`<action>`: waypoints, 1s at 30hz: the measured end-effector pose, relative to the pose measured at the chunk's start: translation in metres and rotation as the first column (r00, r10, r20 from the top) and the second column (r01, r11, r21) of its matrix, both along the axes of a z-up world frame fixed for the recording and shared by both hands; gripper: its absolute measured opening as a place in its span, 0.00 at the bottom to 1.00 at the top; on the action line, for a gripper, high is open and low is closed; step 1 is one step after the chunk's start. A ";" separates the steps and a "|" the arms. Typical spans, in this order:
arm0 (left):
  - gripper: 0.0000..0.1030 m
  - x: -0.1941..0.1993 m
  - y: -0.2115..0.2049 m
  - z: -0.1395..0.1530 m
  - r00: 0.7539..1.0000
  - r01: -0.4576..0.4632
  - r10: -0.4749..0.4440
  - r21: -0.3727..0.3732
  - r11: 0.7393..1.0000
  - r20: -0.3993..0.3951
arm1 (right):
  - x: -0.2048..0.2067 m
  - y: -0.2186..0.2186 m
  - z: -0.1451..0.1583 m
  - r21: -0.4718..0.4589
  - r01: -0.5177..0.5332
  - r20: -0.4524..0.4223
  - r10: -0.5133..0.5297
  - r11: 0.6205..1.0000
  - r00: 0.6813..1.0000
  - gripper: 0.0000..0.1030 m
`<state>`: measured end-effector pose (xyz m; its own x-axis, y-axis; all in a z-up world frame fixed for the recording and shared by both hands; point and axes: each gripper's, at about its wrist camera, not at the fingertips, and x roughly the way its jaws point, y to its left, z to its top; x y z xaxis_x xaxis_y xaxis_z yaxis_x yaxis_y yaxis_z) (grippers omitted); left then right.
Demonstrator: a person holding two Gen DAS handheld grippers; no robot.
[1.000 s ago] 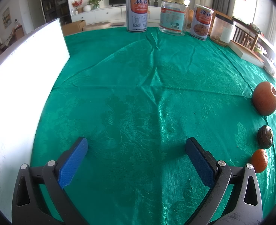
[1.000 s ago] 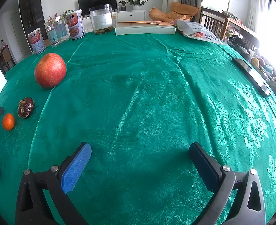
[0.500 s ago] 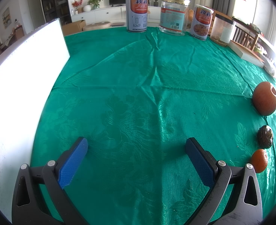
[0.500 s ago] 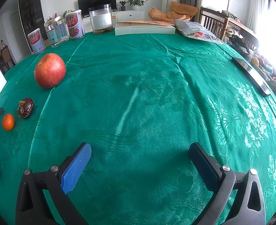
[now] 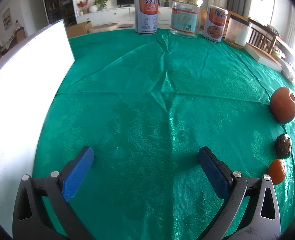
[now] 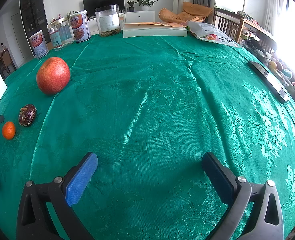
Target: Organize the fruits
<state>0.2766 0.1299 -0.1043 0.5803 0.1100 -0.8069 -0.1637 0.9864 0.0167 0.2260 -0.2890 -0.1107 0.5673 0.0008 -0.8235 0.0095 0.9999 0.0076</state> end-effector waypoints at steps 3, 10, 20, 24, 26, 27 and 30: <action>1.00 0.000 0.000 0.000 1.000 0.000 0.000 0.000 1.000 0.000 | 0.000 0.000 0.000 0.000 0.000 0.000 0.000 1.000 1.000 1.00; 1.00 0.000 0.000 0.000 1.000 0.000 0.000 0.000 1.000 0.000 | 0.000 0.000 0.000 0.000 0.000 0.000 0.000 1.000 1.000 1.00; 1.00 0.000 0.000 0.000 1.000 0.000 0.000 0.000 1.000 0.000 | 0.000 0.000 0.000 0.000 0.000 0.000 0.000 1.000 1.000 1.00; 1.00 0.000 0.000 0.000 1.000 -0.001 0.001 0.000 1.000 0.001 | 0.000 0.000 0.000 0.000 0.000 0.000 0.000 1.000 1.000 1.00; 1.00 0.001 0.000 0.000 1.000 -0.002 0.002 -0.001 1.000 0.000 | 0.000 0.000 0.000 0.000 0.000 0.000 0.000 1.000 1.000 1.00; 1.00 0.001 0.001 0.000 1.000 -0.001 0.001 0.000 1.000 -0.003 | 0.000 0.000 0.000 0.000 0.000 0.000 0.000 1.000 1.000 1.00; 0.90 0.000 -0.001 0.005 0.995 0.042 -0.044 -0.024 0.999 -0.093 | 0.000 0.000 0.000 0.000 0.001 0.000 -0.001 1.000 1.000 1.00</action>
<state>0.2767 0.1293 -0.0990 0.5062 0.0684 -0.8597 -0.1195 0.9928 0.0086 0.2262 -0.2894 -0.1106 0.5669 0.0006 -0.8238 0.0101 0.9999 0.0076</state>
